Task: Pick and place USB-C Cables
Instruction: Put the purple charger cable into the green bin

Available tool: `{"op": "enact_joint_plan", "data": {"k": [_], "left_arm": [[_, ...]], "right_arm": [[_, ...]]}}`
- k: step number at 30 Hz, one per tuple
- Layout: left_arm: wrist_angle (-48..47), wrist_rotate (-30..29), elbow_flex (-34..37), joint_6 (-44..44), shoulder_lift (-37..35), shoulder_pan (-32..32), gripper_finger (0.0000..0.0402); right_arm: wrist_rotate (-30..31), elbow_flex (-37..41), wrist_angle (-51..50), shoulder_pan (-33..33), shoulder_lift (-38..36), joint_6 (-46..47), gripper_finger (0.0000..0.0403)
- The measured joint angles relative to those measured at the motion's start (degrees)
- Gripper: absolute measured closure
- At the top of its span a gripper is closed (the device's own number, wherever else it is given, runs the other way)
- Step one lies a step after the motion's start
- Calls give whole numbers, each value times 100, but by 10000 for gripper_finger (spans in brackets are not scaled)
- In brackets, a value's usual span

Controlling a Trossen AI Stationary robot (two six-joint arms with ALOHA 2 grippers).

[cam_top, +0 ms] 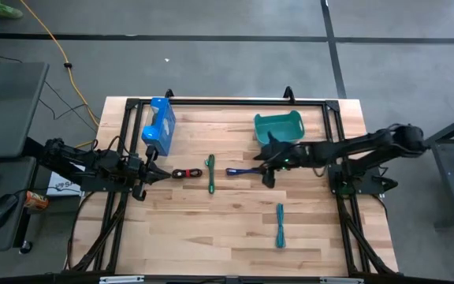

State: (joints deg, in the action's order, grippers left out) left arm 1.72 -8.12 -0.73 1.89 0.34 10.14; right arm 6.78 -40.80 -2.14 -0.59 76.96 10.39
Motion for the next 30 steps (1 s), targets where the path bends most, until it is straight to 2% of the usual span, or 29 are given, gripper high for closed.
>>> {"op": "enact_joint_plan", "data": {"k": [17, 23, 30], "left_arm": [[0, 2, 0, 0, 0, 1, 401], [1, 0, 1, 0, 1, 2, 401], [2, 0, 0, 0, 0, 2, 401]], "right_arm": [[-212, 0, 666, -1, 1597, -646, 212], [254, 2, 742, -1, 1927, -788, 212], [316, 2, 838, -1, 2138, -788, 212]]}}
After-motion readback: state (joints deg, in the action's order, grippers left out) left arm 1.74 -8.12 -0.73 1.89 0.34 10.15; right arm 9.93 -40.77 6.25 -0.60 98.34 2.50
